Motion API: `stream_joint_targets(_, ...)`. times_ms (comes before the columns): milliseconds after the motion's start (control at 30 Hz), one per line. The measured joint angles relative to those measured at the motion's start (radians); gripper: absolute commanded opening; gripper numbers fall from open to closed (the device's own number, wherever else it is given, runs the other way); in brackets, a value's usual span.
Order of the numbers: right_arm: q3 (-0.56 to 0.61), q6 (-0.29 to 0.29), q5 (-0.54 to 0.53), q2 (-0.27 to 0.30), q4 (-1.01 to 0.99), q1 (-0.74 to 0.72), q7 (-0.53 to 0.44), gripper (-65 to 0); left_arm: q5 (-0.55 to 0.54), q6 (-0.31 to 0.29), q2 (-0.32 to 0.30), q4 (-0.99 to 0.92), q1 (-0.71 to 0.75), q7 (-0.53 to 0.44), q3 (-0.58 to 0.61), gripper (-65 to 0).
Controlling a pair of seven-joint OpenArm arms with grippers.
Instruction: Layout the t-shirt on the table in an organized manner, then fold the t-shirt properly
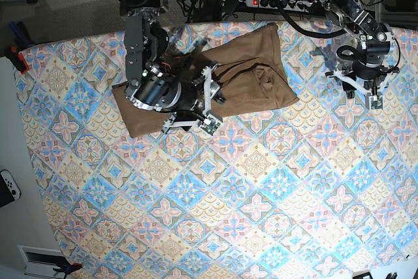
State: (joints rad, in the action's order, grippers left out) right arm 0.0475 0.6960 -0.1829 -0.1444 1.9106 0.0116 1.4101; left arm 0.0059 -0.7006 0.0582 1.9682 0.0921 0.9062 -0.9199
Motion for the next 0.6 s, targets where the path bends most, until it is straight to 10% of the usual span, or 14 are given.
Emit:
stream_joint_targets(167,-0.187,0.000,-0.100,-0.003,0.000,-0.032,0.000,-64.6,0.003,0.000,0.000,0.000,0.000,0.000,0.000,-39.3)
stream_joint_targets(333,-0.385,-0.002,-0.079,0.003,0.000,-0.041,0.011,-65.0,0.003,0.000,0.000,0.000,0.000,-0.001,0.000,-39.3)
stream_joint_targets(600,-0.387,0.000,-0.092,0.080,-0.002,-0.031,0.007,-65.0,0.005,-0.003,0.002,0.000,0.002,0.000,0.052,-39.3)
